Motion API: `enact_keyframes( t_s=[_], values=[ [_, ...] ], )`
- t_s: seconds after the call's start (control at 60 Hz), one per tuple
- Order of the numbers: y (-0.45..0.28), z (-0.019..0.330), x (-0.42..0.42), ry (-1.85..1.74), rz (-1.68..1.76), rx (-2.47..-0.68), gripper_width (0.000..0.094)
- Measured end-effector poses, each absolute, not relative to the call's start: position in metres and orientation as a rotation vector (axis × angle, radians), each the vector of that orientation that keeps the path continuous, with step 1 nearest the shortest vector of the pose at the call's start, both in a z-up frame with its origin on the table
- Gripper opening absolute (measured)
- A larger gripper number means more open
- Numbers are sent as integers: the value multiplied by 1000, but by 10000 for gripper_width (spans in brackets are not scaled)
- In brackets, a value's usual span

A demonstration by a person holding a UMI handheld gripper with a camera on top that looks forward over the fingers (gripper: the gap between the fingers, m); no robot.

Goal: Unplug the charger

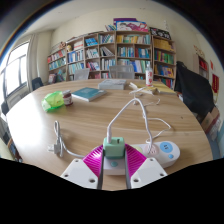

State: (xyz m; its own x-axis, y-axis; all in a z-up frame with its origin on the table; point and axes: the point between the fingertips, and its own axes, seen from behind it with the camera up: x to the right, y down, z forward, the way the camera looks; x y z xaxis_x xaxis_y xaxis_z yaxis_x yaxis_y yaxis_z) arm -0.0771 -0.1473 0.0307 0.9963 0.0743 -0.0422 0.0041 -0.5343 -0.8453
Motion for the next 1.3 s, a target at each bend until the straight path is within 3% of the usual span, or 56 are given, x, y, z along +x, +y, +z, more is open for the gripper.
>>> enact_keyframes(
  t_s=[0.167, 0.267, 0.45, 0.533, 0.633, 0.75, 0.983, 1.117, 1.3],
  values=[
    [-144, 29, -79, -84, 125, -2191, 234],
    [-147, 41, -76, -55, 183, -2212, 235],
    [-132, 191, -29, 8, 185, -1942, 232],
    [-123, 205, 22, 45, 110, -1920, 234],
    [-125, 181, 91, 80, -32, -1980, 234],
    [-145, 126, 147, 110, -152, -2104, 242],
    [-183, 26, 154, 69, -140, -2388, 277],
    [-187, 0, 156, 48, -154, -2476, 320],
    [-182, -6, 157, 108, -158, -2508, 377]
  ],
)
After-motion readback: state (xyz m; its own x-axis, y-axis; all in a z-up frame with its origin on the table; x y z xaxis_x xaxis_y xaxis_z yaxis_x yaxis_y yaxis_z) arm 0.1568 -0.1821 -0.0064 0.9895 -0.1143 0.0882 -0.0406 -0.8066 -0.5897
